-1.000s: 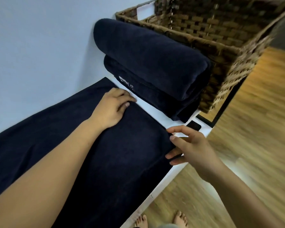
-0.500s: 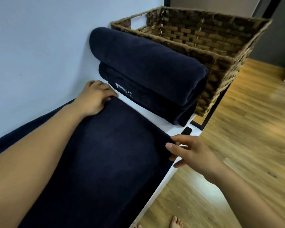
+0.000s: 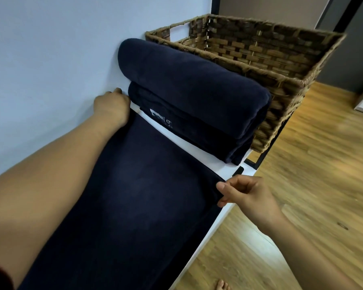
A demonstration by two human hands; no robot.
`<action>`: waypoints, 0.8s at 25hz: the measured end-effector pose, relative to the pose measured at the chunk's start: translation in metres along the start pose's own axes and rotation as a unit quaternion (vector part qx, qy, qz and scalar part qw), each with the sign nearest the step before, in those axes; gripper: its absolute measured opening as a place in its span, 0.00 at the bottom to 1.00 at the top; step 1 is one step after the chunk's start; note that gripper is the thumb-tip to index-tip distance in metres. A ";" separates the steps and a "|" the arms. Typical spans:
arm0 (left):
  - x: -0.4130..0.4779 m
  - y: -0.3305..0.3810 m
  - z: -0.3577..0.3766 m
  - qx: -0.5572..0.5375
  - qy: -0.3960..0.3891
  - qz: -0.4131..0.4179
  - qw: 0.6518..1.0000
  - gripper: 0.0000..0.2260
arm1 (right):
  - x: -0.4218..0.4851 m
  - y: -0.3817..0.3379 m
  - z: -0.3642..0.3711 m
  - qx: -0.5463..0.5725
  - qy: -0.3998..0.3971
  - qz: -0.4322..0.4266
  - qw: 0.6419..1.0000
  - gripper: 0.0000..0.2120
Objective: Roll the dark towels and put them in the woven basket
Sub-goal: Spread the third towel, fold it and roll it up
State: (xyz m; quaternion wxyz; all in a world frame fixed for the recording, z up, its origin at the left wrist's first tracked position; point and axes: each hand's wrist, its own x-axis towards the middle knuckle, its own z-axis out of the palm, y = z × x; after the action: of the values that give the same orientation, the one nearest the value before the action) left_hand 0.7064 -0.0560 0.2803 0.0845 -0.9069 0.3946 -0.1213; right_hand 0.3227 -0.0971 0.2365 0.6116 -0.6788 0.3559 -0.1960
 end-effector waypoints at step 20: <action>-0.023 0.006 0.039 -0.246 0.153 -0.024 0.957 0.07 | -0.009 -0.008 0.011 0.021 0.102 0.051 0.993 0.07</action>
State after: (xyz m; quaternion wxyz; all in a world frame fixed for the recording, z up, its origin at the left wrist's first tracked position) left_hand 0.6987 -0.0409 0.2383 -0.2056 -0.8795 0.3983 -0.1602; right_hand 0.3265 -0.0826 0.2440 0.5955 -0.6231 0.4463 -0.2407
